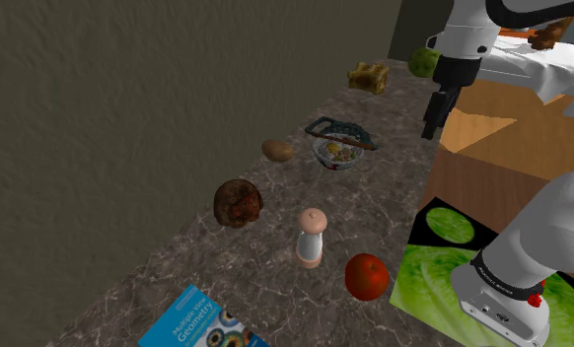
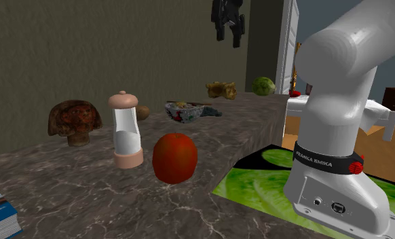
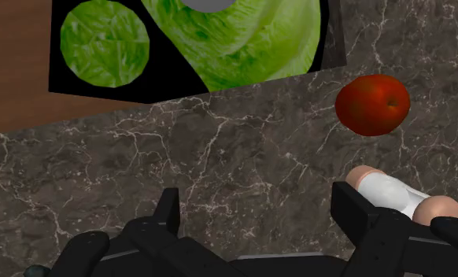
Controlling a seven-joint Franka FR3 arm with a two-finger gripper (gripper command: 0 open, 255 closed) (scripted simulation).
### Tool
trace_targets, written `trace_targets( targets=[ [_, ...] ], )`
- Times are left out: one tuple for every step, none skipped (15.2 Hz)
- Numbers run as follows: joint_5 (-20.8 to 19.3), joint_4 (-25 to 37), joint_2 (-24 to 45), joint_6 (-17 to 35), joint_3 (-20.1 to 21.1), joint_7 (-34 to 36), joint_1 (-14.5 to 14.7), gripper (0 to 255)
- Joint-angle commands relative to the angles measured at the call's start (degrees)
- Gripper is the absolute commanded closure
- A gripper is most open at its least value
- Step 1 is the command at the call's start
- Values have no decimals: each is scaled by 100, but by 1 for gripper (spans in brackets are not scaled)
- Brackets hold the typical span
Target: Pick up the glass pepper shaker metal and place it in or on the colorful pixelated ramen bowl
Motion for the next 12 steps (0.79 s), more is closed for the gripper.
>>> trace_targets(
  targets=[
    [0,0,0,0,0,0,0,0],
    [115,-98,-28,116,120,146,43,0],
    [231,-189,-46,236,242,291,87,0],
    [346,-272,-55,360,366,435,133,0],
    [462,-348,-55,488,493,578,180,0],
    [578,-416,-44,620,621,720,228,0],
    [693,-475,-24,755,751,862,277,0],
    [805,-527,7,895,882,1002,326,0],
    [917,-570,49,1038,1017,1141,373,0],
    [1025,-605,101,1186,1151,1280,421,0],
    [1130,-632,163,1336,1286,1418,467,0],
    [1231,-649,236,1490,1423,1556,512,0]
  ],
)
